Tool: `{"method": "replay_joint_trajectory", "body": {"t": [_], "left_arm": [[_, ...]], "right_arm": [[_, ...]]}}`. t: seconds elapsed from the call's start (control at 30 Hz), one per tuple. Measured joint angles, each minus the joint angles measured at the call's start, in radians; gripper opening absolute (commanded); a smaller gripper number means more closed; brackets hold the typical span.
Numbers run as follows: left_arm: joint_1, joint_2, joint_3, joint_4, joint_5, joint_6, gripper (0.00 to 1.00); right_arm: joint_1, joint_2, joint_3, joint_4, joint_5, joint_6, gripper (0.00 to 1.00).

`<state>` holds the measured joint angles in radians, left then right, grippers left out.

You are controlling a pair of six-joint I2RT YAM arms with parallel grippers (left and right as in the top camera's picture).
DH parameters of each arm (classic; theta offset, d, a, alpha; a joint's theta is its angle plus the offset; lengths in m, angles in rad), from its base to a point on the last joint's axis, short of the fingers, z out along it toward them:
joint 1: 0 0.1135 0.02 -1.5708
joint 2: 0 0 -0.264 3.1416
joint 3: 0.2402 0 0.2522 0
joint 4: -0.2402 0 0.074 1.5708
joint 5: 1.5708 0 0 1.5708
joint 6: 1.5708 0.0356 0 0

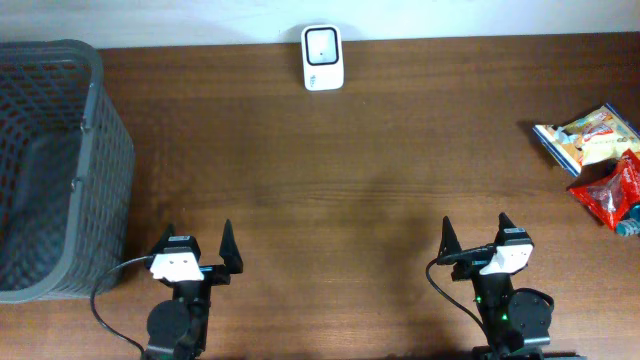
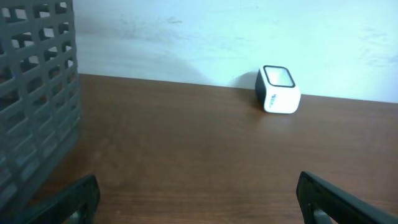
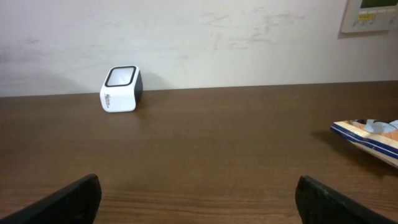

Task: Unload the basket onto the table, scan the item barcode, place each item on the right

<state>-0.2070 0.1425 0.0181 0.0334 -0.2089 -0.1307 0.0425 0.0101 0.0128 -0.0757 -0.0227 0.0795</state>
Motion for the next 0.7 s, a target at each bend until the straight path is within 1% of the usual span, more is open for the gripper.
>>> {"method": "replay_joint_trajectory", "body": {"t": [0.13,0.23,0.3,0.5,0.7], "left_arm": [[0.047,-0.003,-0.002,-0.008,0.002,0.008,0.99],[0.074,-0.042,-0.004,-0.098,0.004,0.013,0.99],[0.086,-0.111,-0.004,-0.097,0.010,0.016,0.99],[0.099,-0.128,-0.004,-0.102,0.045,0.023,0.99],[0.099,-0.128,-0.004,-0.104,0.056,0.151,0.99]], "right_arm": [[0.000,0.000,0.000,0.000,0.000,0.000,0.98],[0.000,0.000,0.000,0.000,0.000,-0.001,0.98],[0.000,0.000,0.000,0.000,0.000,0.000,0.98],[0.000,0.000,0.000,0.000,0.000,-0.001,0.98],[0.000,0.000,0.000,0.000,0.000,0.000,0.98]]}}
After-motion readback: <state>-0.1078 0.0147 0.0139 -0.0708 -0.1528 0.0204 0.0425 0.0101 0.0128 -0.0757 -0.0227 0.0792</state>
